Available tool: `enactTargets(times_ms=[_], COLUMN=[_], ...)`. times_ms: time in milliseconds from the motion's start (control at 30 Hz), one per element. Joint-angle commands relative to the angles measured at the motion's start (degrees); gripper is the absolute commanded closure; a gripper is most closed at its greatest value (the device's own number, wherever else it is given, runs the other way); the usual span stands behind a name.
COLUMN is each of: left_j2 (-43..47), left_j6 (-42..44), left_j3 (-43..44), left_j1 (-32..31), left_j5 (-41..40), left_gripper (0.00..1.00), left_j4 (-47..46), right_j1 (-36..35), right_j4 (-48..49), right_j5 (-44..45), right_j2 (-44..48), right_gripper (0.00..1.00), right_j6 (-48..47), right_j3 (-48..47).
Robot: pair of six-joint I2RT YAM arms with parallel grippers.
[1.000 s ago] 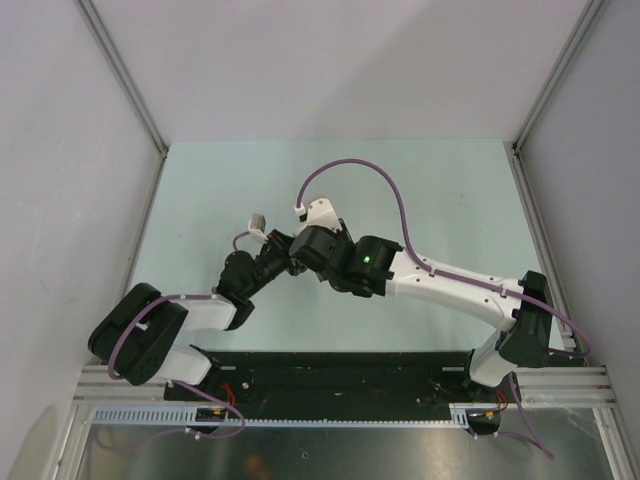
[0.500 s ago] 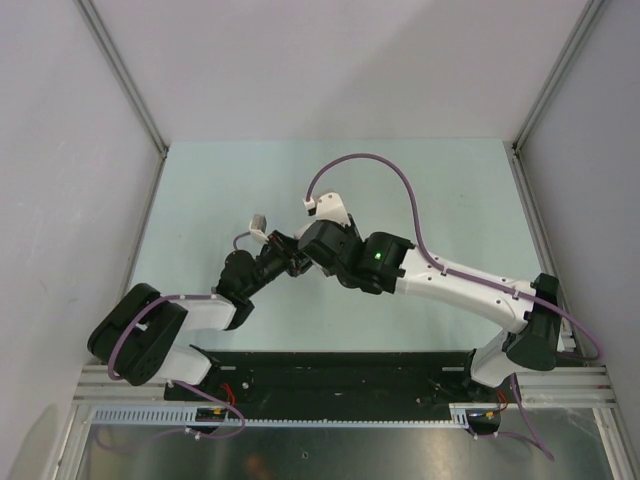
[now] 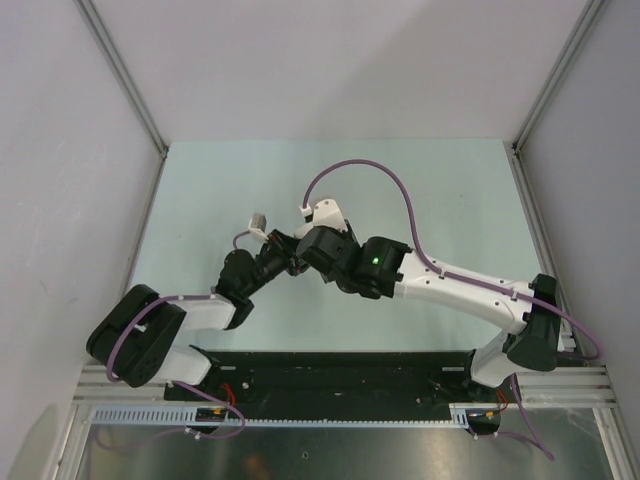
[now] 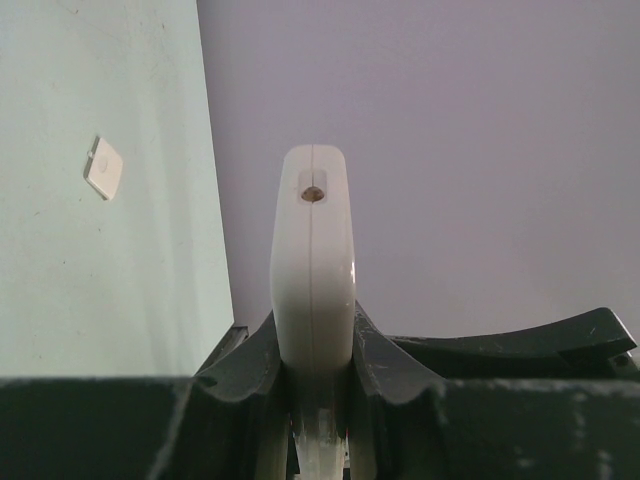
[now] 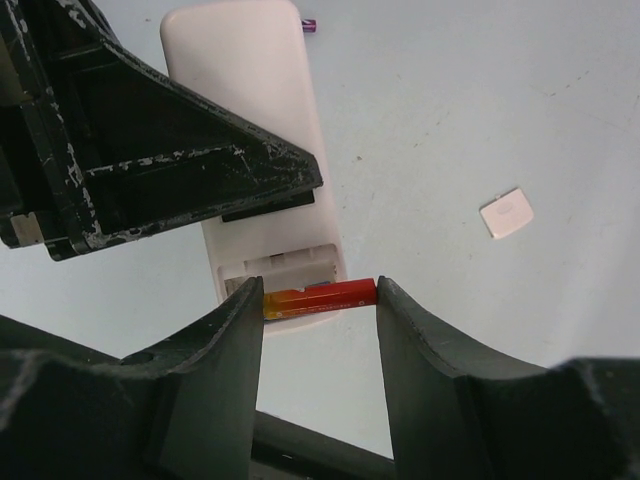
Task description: Load the batteries into the remote control
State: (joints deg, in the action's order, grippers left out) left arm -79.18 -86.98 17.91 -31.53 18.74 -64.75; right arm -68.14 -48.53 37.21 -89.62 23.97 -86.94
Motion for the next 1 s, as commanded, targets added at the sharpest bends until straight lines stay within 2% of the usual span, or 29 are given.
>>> enactTargets(times_ms=[0, 967], left_j2=[1.75, 2.27], left_j6=[1.02, 1.29], left_j3=[2.3, 2.04], left_j1=[0.33, 0.33], left_j5=[1.12, 1.47], left_gripper=[1.0, 1.0], left_j4=[-1.34, -1.34], right_j1=[-0.68, 0.46], right_j4=[0.46, 1.95], right_j5=[0.05, -0.47], right_j2=[0.24, -1.61], right_gripper=[0.51, 0.46], right_j6=[1.17, 0.47], right_j3=[0.36, -0.52])
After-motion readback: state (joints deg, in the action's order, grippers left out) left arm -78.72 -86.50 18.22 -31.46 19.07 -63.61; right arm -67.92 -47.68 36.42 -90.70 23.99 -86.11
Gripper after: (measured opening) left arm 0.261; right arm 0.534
